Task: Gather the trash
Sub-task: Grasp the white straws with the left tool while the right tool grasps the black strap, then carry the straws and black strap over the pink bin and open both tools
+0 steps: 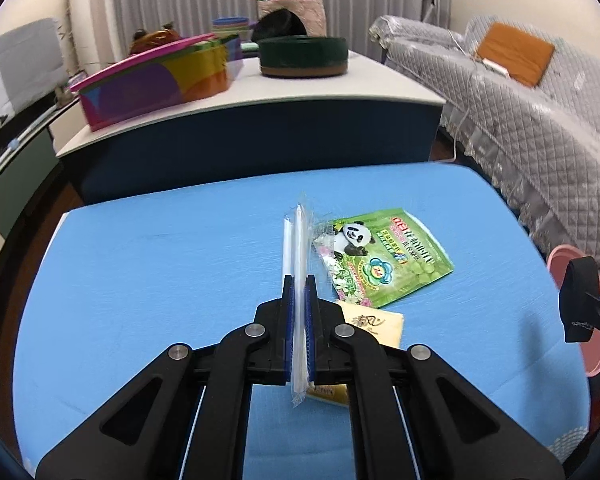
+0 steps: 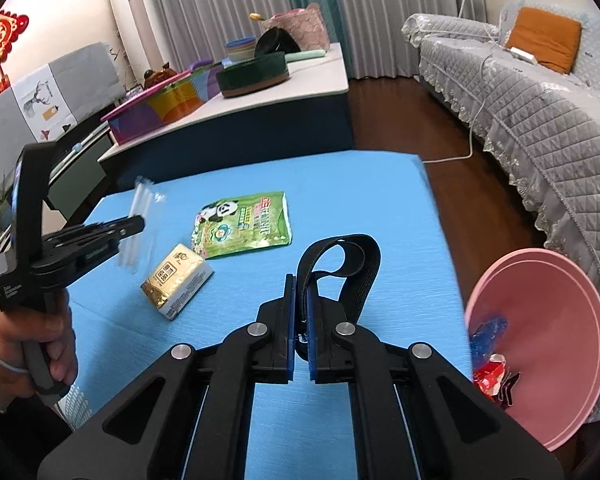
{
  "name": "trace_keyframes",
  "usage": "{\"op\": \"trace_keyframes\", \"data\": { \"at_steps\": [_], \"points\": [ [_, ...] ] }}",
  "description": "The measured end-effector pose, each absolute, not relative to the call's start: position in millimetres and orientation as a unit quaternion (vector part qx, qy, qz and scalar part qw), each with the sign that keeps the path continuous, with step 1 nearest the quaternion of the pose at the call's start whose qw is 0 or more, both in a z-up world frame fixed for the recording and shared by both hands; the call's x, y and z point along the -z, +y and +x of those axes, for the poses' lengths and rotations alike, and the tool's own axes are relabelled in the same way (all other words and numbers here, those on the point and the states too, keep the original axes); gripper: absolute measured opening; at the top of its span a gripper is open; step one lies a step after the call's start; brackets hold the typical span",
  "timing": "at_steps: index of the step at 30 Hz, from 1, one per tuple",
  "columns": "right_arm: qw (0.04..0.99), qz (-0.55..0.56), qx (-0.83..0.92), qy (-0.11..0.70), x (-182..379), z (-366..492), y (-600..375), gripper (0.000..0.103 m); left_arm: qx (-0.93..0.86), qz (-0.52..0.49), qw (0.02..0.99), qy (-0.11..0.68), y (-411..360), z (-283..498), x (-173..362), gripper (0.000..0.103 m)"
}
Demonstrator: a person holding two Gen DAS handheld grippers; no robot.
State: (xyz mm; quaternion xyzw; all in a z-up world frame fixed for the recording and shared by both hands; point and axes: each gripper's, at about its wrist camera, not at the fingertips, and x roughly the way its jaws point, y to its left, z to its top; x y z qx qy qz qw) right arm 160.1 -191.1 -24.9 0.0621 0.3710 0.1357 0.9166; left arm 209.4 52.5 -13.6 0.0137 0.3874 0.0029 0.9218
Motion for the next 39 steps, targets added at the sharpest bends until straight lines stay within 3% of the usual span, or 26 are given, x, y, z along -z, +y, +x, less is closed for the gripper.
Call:
{"op": "trace_keyframes", "data": {
  "at_steps": [20,39],
  "points": [
    [0.932,0.13,-0.095,0.324,-13,141,-273,0.005,0.044,-0.026,0.946,0.319,-6,154,-76,0.005],
    [0.936,0.149,-0.03,0.316,-26,142,-343,0.005,0.097,-0.016,0.944,0.314,-82,144,-77,0.005]
  ]
}}
